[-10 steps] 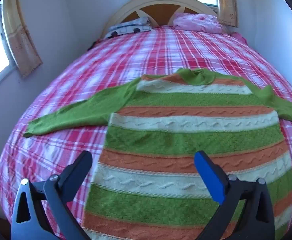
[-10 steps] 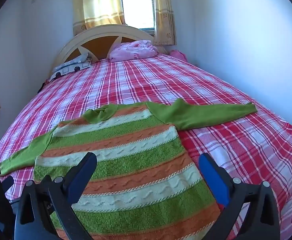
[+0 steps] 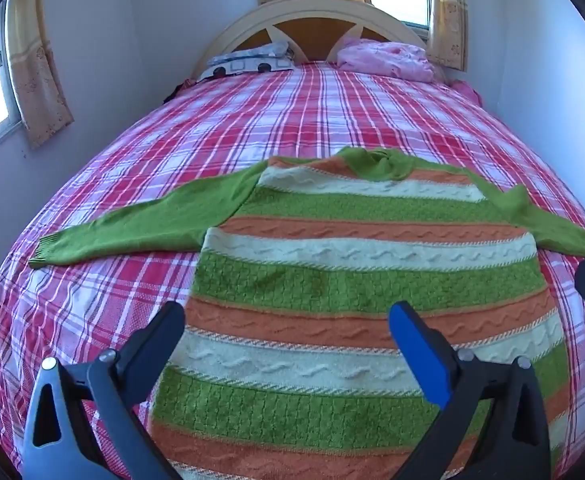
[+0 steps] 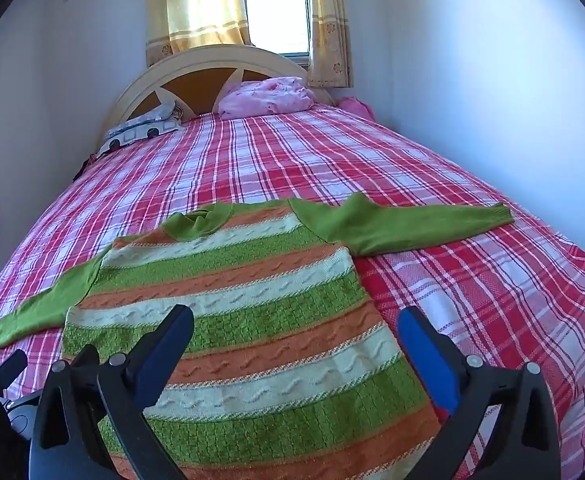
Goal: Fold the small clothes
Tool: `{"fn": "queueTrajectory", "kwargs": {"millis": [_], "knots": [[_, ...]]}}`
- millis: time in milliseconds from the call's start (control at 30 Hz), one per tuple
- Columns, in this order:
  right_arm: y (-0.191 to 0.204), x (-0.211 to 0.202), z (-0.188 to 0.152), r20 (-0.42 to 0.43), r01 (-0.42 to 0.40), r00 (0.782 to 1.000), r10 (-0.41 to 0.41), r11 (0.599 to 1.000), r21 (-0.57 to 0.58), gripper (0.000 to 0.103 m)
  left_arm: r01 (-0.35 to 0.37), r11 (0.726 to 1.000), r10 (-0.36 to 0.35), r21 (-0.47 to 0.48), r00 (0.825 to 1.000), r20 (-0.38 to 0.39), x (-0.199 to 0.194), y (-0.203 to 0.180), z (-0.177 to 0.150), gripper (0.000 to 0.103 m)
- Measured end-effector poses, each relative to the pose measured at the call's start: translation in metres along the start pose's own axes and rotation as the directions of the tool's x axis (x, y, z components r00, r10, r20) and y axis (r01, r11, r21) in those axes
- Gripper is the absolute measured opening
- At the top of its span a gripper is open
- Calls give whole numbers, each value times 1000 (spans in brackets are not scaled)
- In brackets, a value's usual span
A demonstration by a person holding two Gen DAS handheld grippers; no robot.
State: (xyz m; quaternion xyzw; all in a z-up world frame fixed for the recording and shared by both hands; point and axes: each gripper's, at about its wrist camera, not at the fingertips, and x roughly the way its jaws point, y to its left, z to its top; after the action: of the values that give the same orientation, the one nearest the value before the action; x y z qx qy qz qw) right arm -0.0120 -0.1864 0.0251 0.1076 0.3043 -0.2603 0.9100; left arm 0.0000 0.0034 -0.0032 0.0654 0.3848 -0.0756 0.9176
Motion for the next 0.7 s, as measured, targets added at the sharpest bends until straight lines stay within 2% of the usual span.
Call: {"fn": "queueTrajectory", "kwargs": {"millis": [133,700], "knots": [[4,-41,-18,3,2,1000,-2,1000,-3,102,2,1000,-2,11,1000,-3,-2,-2,-3,103],[3,-44,-29,-25,14,1000,-15,1000,-15,102,17,999,-16,36,1000,-14,-2,-2,-4,103]]}}
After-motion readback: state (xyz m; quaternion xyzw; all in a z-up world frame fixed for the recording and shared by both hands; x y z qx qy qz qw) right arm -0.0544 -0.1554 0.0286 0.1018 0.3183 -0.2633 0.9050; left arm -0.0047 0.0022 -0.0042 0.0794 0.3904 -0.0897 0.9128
